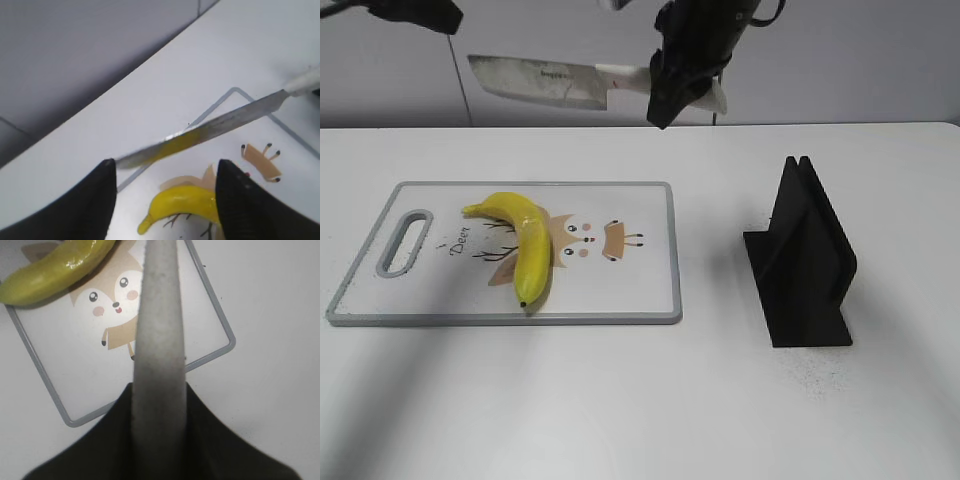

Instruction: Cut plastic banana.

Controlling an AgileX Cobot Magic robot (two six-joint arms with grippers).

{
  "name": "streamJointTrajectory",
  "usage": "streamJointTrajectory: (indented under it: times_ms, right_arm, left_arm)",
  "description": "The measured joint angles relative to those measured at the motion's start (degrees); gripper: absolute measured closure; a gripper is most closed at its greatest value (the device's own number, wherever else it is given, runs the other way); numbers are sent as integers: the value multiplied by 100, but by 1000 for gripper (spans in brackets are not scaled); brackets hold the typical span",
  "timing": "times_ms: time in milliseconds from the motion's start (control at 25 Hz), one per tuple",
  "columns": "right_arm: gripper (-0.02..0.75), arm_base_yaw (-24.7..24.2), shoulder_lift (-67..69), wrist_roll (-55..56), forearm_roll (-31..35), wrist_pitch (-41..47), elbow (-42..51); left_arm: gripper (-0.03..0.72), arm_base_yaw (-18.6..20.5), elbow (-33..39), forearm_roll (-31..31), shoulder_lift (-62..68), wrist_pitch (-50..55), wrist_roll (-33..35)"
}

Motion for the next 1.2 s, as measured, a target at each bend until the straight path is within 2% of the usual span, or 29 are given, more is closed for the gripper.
streamJointTrajectory:
  times_ms: [200,400,560,800,1040,1200]
  right_arm:
    - [570,0,-445,1083,-85,5,0]
    - [570,6,-865,1902,-320,11,0]
    - [570,6,-1137,2623,-425,11,109]
    - [570,1,-1599,3779,-553,16,724]
    - [570,1,-2360,4136,-664,12,1712]
    - [571,1,-2859,4280,-710,12,2329]
  left_arm:
    - [95,549,-175,323,-302,784,-1576]
    - [96,935,-240,1331,-493,2021,-2774]
    - [97,1023,-135,2181,-594,2208,-3548]
    - [108,1034,803,2342,-1467,2222,-3780]
    - [108,1034,1922,2530,-2739,2246,-3786]
    - [108,1034,2399,2565,-3563,2254,-3791]
